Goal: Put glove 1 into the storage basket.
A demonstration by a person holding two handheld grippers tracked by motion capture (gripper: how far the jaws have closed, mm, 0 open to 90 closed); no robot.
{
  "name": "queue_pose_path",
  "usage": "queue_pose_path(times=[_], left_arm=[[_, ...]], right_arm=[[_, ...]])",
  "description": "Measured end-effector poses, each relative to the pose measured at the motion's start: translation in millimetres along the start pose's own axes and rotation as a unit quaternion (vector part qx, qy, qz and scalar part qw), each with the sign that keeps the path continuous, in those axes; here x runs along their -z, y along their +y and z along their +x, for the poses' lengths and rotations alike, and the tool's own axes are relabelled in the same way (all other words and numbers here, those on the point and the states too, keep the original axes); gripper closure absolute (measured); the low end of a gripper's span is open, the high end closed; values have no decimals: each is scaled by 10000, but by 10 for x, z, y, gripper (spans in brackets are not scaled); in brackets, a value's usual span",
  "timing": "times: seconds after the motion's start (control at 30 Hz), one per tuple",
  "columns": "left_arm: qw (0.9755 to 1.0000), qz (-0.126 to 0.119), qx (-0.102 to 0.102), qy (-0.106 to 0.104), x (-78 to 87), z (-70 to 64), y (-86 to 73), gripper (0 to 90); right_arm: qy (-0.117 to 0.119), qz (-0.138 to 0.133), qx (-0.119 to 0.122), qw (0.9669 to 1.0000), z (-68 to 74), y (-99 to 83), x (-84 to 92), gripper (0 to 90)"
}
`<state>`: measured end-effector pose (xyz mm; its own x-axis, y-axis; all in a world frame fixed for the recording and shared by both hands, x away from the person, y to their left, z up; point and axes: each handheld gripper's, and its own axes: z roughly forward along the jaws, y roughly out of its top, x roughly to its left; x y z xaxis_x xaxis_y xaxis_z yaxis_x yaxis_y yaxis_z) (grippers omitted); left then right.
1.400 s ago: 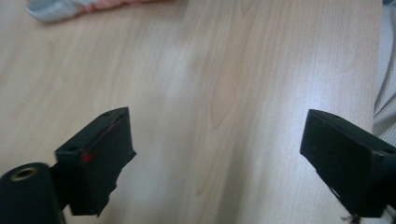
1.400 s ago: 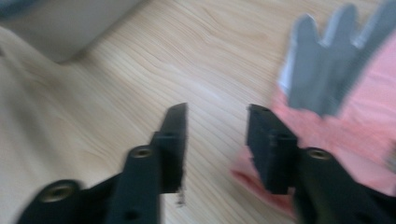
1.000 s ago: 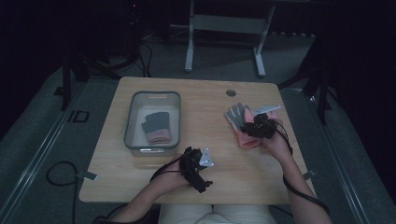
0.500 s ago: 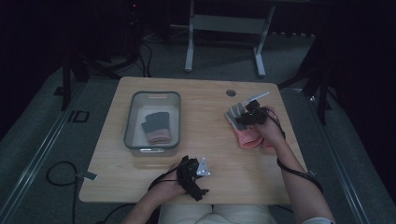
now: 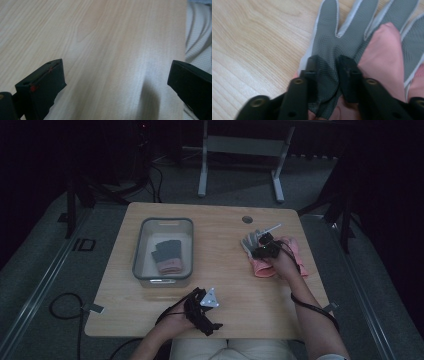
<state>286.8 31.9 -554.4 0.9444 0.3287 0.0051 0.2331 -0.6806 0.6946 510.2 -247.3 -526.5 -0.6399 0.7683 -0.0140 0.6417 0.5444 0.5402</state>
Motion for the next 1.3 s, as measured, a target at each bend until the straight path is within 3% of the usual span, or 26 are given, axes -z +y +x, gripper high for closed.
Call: queue_pose_path(times=[0.13, 0.23, 0.3, 0.33, 0.43, 0.57, 0.73, 0.97, 1.17, 1.23, 1.3], left_arm=[[10000, 9, -94, -29, -22, -33, -24, 7], [9999, -78, -87, -64, -14, -33, -26, 6], [9999, -82, -91, -45, -8, -25, -24, 6], [9999, -135, -27, 4, -10, -9, -30, 6], [9998, -170, -41, 35, -13, -13, -46, 6], [9998, -188, -72, 68, -4, -11, -48, 6], [9989, -378, -127, 256, 11, -43, -53, 6], [9988, -403, -152, 226, 31, -47, -47, 6], [9989, -403, -83, 229, 31, -34, -52, 6], [9989, -419, -55, 219, 32, -37, -51, 6], [9989, -419, -55, 219, 32, -37, -51, 6]], right_arm=[[26, -369, -641, 9973, -35, -87, 38, 849], [-99, -524, -893, 9946, 19, -108, 140, 870], [-136, -587, -903, 9941, 39, -110, 191, 872], [-124, -857, -1036, 9908, 105, -128, 375, 876], [-126, -1159, -1112, 9869, 235, -150, 614, 879], [-147, -1548, -1125, 9814, 510, -177, 982, 878], [-177, -1885, -1280, 9735, 835, -308, 1288, 878], [-50, -1810, -1512, 9718, 1077, -498, 1263, 878], [-60, -1666, -1716, 9709, 1147, -584, 1042, 876], [-139, -1431, -1657, 9756, 1197, -601, 852, 876], [-146, -1350, -1636, 9771, 1207, -601, 787, 876]])
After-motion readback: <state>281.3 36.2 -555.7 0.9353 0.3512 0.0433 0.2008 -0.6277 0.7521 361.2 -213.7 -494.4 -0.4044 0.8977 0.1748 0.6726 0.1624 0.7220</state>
